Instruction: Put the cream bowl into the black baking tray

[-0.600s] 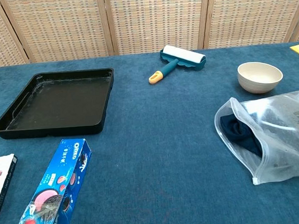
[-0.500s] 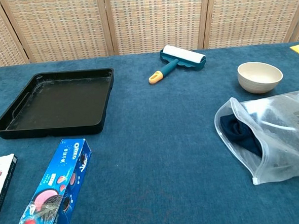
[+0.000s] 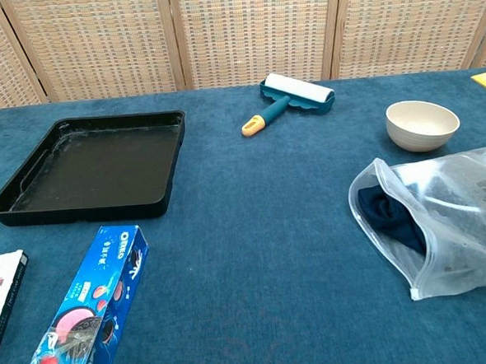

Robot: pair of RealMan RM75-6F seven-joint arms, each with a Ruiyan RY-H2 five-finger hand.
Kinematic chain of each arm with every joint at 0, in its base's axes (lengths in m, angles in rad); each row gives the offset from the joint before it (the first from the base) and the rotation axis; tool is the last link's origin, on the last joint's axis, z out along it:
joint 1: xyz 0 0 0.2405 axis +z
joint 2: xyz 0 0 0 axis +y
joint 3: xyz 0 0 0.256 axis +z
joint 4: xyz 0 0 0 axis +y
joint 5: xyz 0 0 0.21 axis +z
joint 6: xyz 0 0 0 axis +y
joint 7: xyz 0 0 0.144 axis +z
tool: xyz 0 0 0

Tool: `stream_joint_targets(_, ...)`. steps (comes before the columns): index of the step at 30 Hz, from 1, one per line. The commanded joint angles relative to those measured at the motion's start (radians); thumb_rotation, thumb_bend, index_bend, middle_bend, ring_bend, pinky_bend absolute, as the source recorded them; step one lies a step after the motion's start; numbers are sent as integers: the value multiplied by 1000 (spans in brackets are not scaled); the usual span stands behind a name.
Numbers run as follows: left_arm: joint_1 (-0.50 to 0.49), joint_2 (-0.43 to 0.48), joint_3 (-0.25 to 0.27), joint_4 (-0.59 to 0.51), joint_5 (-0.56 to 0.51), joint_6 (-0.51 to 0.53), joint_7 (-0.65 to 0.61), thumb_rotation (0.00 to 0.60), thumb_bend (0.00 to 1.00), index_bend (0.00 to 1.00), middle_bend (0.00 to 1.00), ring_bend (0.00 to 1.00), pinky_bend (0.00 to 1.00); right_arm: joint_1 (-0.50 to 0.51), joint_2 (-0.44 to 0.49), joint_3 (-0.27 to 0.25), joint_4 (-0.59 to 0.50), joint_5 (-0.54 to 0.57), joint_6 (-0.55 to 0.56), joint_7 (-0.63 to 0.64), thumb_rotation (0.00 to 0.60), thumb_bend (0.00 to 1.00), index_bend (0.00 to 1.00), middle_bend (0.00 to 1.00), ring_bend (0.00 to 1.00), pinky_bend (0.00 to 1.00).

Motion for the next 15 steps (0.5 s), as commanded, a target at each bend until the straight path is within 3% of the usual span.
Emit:
stream_joint_targets(1,0,0,0,-2,2,2,2,600,26,0,0,0,0,0,-1,2,3,2,1,5,600,145,0,0,0,0)
stream_joint_targets(5,2,3,-2,-3,-1,6,-4,600,25,0,0,0,0,1,-7,7,14,-2,10,19,600,145,23,0,0,7)
stream_joint_targets(15,2,16,-18,1,-27,8,-41,600,25,0,0,0,0,38,-19,66,18,8,14,36,600,144,230,9,0,144)
